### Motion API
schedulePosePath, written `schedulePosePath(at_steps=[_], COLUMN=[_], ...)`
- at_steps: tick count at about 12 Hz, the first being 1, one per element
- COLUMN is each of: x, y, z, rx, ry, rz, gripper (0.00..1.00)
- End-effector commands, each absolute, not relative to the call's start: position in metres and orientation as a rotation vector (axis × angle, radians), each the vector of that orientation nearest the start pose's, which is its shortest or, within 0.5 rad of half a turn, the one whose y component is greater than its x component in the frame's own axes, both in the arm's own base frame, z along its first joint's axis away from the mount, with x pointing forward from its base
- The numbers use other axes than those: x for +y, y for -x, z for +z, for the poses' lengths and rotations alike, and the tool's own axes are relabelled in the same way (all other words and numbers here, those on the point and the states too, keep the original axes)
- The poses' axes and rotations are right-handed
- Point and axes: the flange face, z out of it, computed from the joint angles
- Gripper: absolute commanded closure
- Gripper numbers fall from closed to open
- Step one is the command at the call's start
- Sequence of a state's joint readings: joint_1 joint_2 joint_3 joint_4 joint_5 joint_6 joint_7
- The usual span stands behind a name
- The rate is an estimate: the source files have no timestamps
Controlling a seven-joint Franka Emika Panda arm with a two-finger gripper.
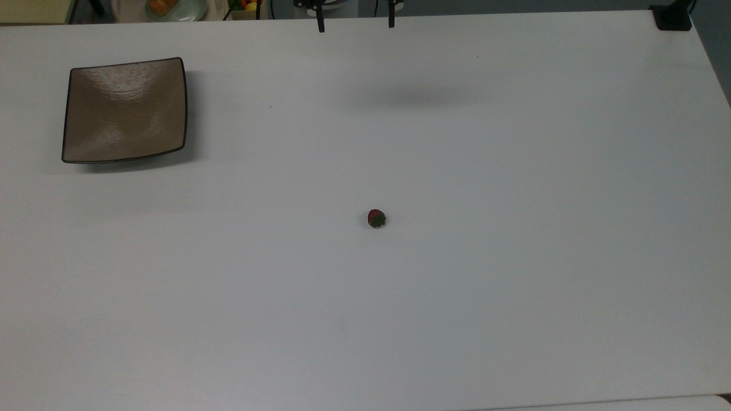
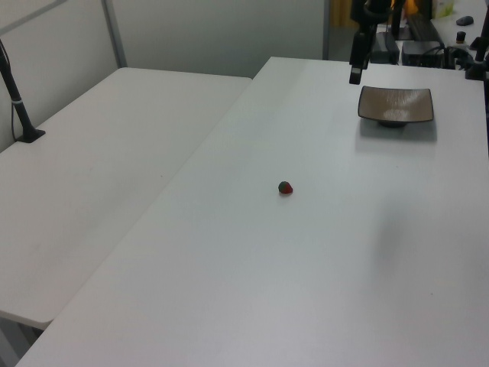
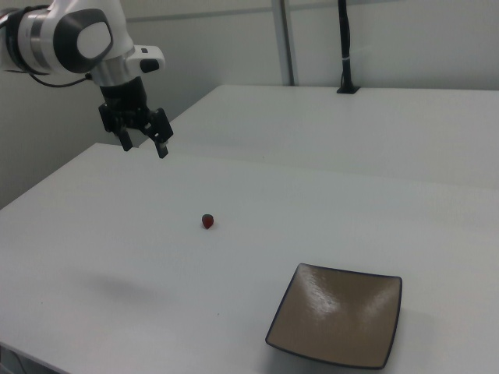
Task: Strawberries on a ceramic plate
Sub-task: 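Move the open gripper toward the red strawberry on the table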
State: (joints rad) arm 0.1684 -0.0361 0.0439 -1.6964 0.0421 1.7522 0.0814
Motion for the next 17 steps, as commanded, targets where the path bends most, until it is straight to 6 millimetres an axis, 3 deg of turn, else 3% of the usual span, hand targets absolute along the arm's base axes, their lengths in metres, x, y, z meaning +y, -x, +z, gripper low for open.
schedulePosePath(at_steps=[1, 5, 8, 12, 17], x=[0.121, 0.119, 0.12, 0.126, 0.141], y=[-0.549, -0.55, -0.555, -0.584, -0.618], z=[0.599, 0.604, 0.596, 0.588, 0.558], rx=[-0.181, -0.177, -0.175, -0.163, -0.169], ry=[3.058, 3.057, 3.058, 3.048, 3.027], rz=[-0.152, -0.169, -0.152, -0.159, -0.247], gripper=[0.0, 0.0, 0.0, 0.0, 0.0])
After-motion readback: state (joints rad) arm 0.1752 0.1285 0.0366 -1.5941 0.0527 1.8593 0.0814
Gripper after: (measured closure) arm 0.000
